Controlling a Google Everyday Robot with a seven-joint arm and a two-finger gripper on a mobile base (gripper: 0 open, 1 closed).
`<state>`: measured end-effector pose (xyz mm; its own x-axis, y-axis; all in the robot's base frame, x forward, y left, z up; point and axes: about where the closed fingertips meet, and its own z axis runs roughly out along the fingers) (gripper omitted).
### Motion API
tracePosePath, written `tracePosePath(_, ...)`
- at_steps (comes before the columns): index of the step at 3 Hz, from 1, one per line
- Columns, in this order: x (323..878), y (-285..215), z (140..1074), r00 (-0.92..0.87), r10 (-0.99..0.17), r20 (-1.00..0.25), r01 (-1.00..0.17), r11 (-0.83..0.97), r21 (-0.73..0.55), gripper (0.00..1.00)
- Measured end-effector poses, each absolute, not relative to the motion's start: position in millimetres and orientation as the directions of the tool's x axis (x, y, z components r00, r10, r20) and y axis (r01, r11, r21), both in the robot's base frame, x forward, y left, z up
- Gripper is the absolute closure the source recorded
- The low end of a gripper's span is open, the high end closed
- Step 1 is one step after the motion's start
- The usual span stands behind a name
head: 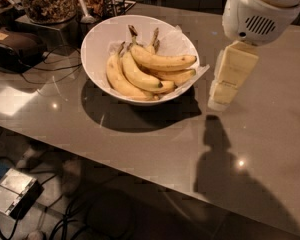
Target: Pick banana from white bowl
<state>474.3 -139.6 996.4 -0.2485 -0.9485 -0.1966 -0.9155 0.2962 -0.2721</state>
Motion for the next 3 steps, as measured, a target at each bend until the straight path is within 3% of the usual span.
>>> tracePosePath(2,508,-71,996,-0.285,-0.942,-0.177,-0.914,0.323,-0.244,0.00)
tracePosePath(3,510,-65,1000,-0.276,-0.941,-0.193,-0.911,0.321,-0.259,0.00)
